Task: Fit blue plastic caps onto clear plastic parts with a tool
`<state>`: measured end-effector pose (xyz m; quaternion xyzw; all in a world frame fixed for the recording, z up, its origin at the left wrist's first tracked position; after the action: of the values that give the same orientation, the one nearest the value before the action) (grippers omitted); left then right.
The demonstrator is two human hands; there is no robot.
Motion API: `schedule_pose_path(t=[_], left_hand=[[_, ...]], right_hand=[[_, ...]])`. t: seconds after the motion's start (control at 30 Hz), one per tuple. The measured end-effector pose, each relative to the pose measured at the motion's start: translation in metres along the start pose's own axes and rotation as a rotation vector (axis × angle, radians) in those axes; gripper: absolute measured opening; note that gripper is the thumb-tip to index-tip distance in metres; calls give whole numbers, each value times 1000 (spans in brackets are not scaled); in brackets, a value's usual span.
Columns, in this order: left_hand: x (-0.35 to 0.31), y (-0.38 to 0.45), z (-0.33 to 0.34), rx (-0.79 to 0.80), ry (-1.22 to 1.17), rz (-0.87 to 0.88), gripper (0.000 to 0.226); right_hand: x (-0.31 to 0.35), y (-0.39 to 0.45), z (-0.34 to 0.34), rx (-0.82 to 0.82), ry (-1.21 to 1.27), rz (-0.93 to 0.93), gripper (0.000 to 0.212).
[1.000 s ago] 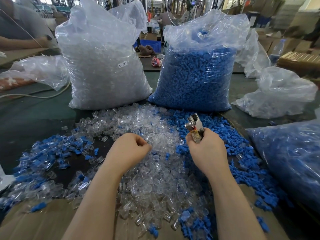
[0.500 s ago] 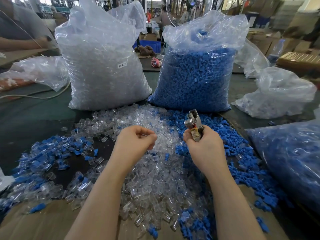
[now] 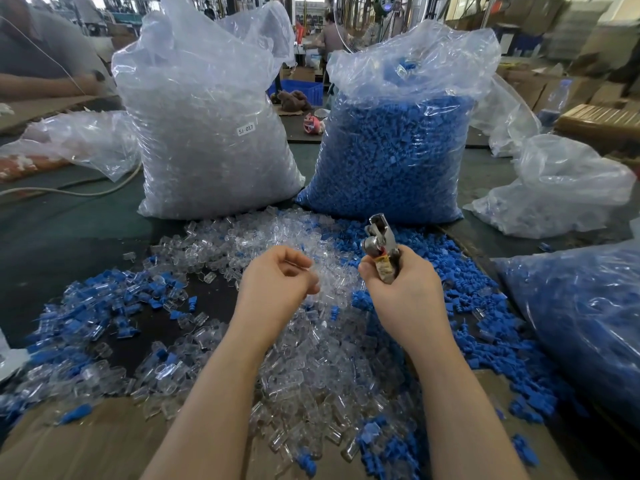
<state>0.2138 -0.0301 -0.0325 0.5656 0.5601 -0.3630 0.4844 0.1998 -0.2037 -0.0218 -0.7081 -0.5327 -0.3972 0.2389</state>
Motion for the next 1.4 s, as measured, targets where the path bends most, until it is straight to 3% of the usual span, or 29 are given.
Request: schedule_pose_path(t=[0.4,0.77,1.4], left_hand=[[-13,-6,12,-94,-170,9,15],[-27,-11,20,-137,-43,116,15],[-28,-12,22,-117,6,245,18]], right_hand=[[8,-4,6,8,13,-54,22],[7,-4,5,-70,-11,-57,23],[6,-1,2,120,206,29,5]])
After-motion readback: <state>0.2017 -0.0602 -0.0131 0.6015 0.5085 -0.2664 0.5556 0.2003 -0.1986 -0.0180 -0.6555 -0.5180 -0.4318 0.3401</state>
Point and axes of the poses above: each hand's wrist, its own y-axis towards the middle knuckle, its own z-axis out of the palm, x = y × z, the point moved 2 cm from there along y, towards the middle knuckle, and after that the axes turned 10 degrees about z, right-handed, at the moved point
